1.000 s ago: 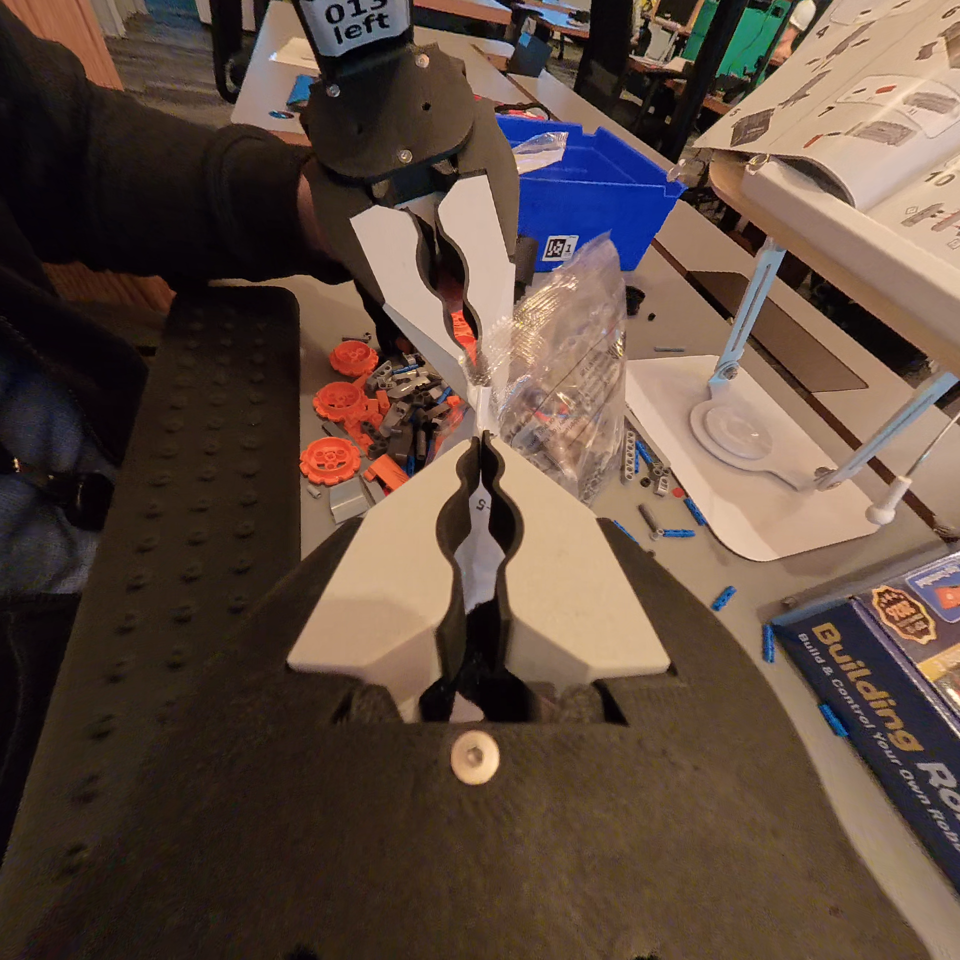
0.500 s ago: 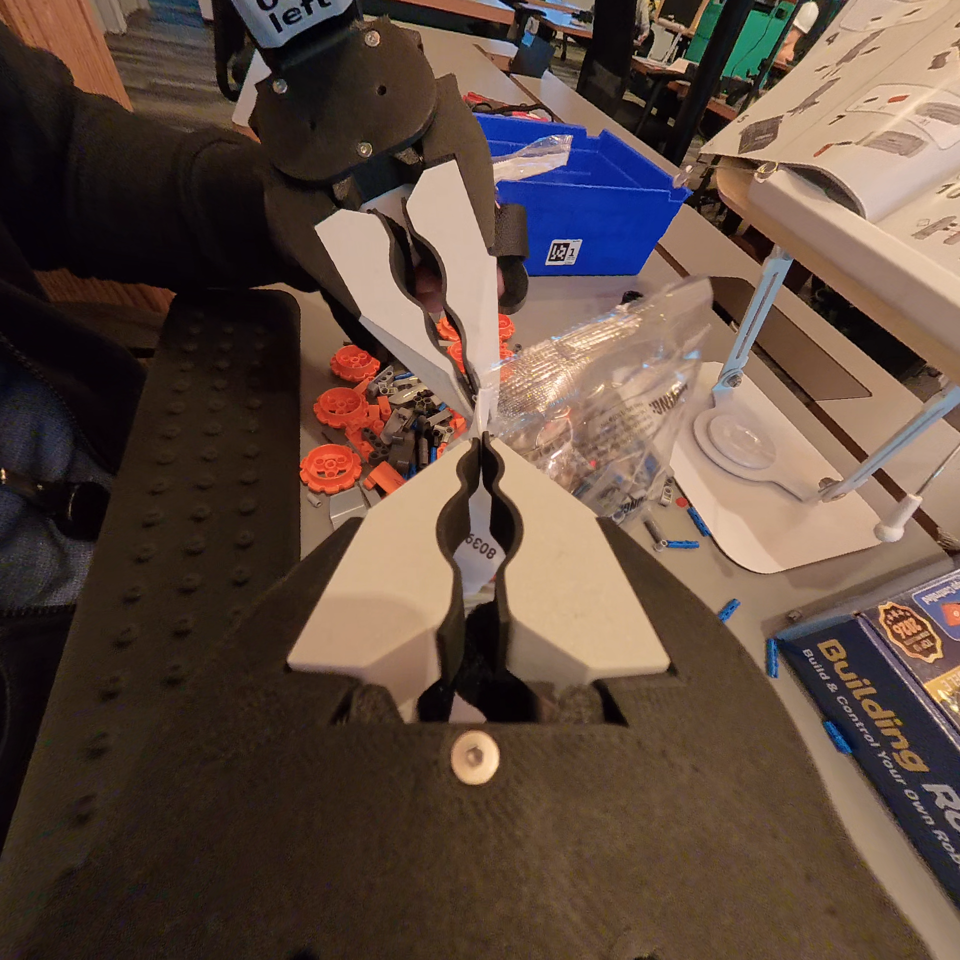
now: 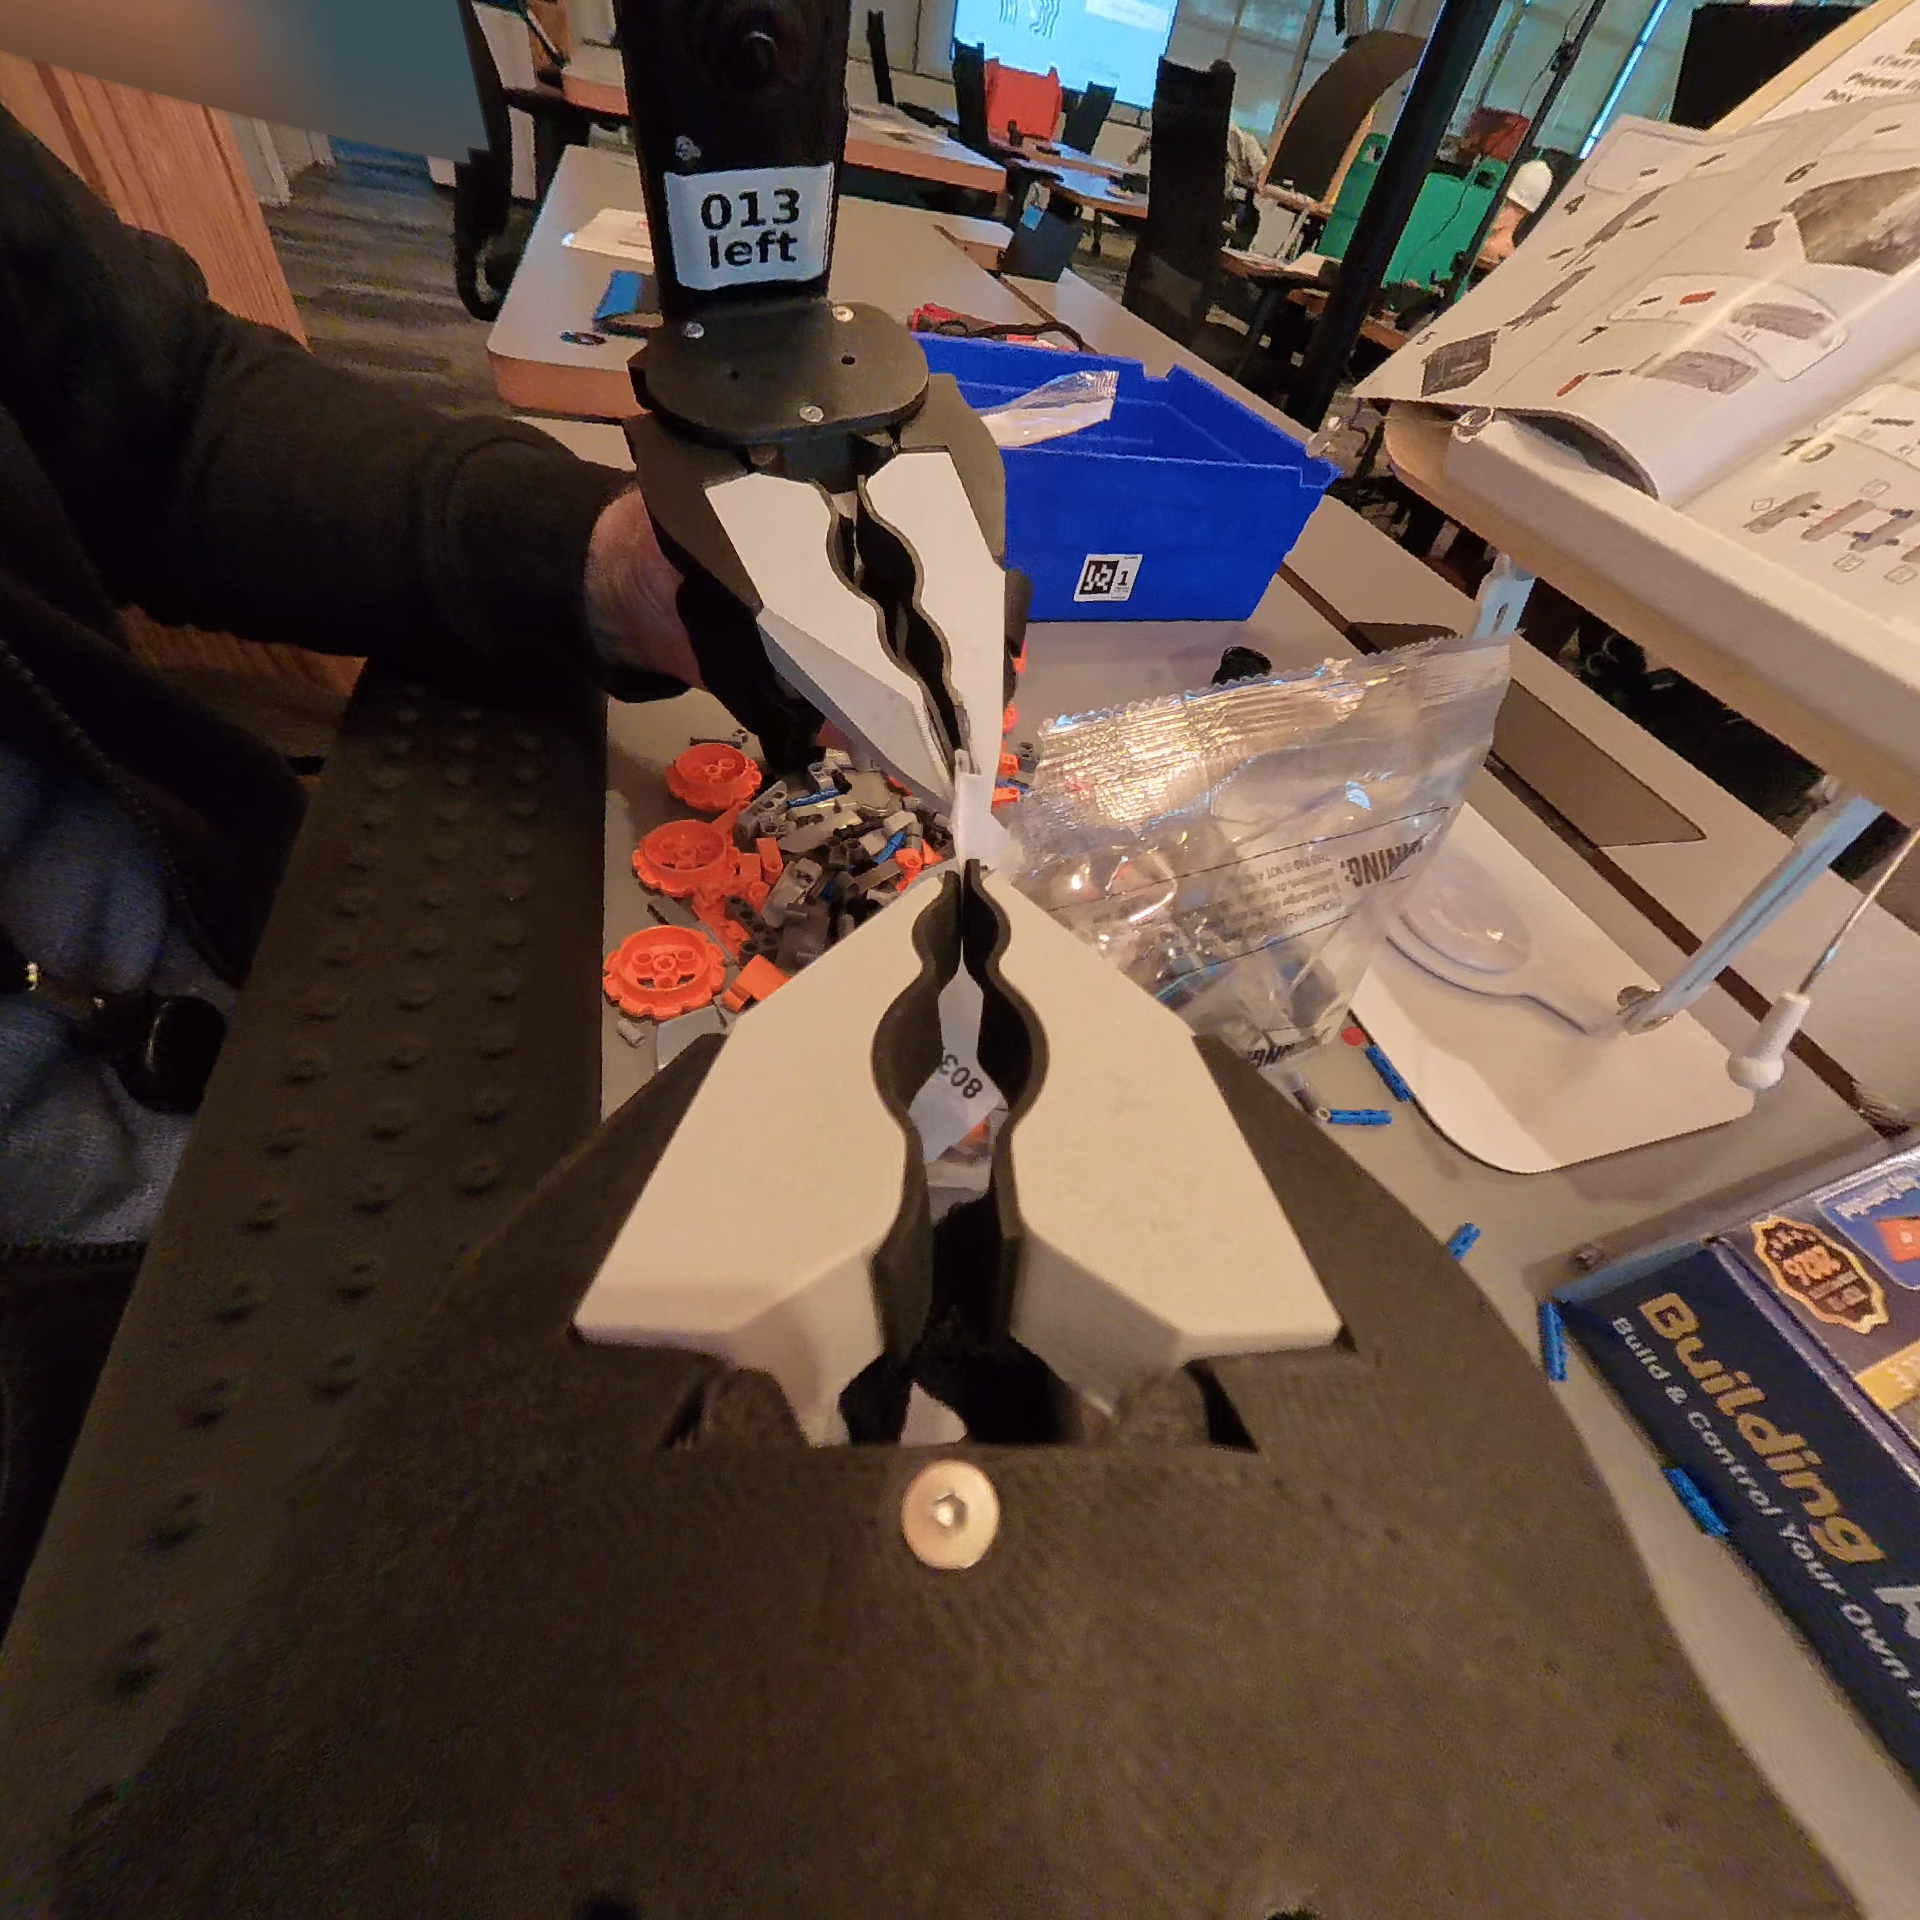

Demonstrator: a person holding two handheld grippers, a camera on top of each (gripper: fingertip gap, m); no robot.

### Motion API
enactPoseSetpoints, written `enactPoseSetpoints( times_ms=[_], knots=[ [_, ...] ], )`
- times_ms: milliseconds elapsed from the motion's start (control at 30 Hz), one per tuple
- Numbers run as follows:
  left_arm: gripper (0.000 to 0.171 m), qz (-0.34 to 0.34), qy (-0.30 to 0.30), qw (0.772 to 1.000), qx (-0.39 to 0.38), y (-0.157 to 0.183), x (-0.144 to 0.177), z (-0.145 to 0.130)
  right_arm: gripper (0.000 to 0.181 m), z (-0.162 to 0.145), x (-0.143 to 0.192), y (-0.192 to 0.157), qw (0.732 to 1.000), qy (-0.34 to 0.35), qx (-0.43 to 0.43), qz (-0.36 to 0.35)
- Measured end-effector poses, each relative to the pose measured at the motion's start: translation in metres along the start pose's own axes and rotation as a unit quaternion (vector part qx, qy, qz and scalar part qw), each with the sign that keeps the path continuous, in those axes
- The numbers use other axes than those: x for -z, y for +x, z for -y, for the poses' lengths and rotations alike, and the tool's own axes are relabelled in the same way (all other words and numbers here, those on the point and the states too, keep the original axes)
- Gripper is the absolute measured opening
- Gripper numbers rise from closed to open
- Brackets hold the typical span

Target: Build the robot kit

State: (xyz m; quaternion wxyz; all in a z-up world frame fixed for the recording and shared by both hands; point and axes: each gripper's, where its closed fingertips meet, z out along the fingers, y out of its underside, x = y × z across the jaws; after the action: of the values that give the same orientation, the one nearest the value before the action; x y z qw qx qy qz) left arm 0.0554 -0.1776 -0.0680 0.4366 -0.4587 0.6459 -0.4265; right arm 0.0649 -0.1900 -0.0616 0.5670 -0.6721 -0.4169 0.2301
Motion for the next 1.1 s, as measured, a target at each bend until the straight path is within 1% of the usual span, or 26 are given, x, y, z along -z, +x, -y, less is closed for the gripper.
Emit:
enactPoseSetpoints(
  times_ms=[33,100,133,200,233,367,433,567,667,767,867,900,933,967,1033,1100],
  knots=[
    [0.000,0.002,0.004,1.000,0.007,-0.001,0.001,0.000,0.000,-0.001,0.003,0.000,1.000,0.003,-0.004,0.001],
    [0.000,0.031,0.029,0.998,0.042,-0.022,0.019,0.000,0.000,-0.002,0.020,0.011,0.999,0.026,-0.039,-0.010],
    [0.000,0.022,0.045,0.997,0.061,-0.024,0.026,0.003,0.000,-0.005,0.024,0.010,0.999,0.029,-0.046,-0.005],
    [0.000,0.010,0.020,0.999,0.023,-0.011,0.016,0.003,0.000,-0.013,0.018,0.005,1.000,-0.004,-0.021,-0.005],
    [0.000,0.008,0.013,1.000,0.015,-0.008,0.012,0.002,0.000,-0.012,0.018,0.007,1.000,0.000,-0.024,-0.007],
    [0.000,0.020,0.022,0.998,0.053,-0.024,0.027,-0.008,0.000,-0.021,0.028,0.011,0.999,-0.009,-0.039,-0.009],
    [0.000,0.026,0.017,0.998,0.057,-0.025,0.031,-0.015,0.000,-0.027,0.030,0.011,0.999,-0.017,-0.040,-0.013],
    [0.000,0.040,0.024,0.996,0.072,-0.030,0.041,-0.019,0.000,-0.030,0.040,0.017,0.999,-0.014,-0.047,-0.023],
    [0.000,0.048,0.033,0.993,0.099,-0.037,0.054,-0.025,0.000,-0.031,0.045,0.020,0.998,-0.010,-0.055,-0.027],
    [0.000,0.044,0.013,0.995,0.092,-0.033,0.051,-0.033,0.000,-0.040,0.037,0.018,0.998,-0.036,-0.051,-0.024],
    [0.000,0.023,-0.002,0.996,0.082,-0.025,0.044,-0.032,0.000,-0.039,0.034,0.018,0.997,-0.046,-0.053,-0.023],
    [0.000,0.022,-0.005,0.997,0.074,-0.023,0.041,-0.029,0.009,-0.038,0.033,0.017,0.997,-0.055,-0.049,-0.026],
    [0.000,0.015,-0.009,0.997,0.069,-0.019,0.036,-0.026,0.021,-0.037,0.032,0.017,0.996,-0.066,-0.046,-0.032],
    [0.000,0.011,-0.019,0.998,0.059,-0.016,0.031,-0.023,0.028,-0.036,0.031,0.016,0.995,-0.080,-0.040,-0.041],
    [0.000,0.007,-0.034,0.999,0.039,-0.011,0.022,-0.019,0.026,-0.023,0.032,0.012,0.994,-0.087,-0.012,-0.058],
    [0.000,0.000,-0.034,0.999,0.037,-0.010,0.016,-0.014,0.024,-0.006,0.028,-0.004,0.996,-0.081,-0.005,-0.036]
  ],
)
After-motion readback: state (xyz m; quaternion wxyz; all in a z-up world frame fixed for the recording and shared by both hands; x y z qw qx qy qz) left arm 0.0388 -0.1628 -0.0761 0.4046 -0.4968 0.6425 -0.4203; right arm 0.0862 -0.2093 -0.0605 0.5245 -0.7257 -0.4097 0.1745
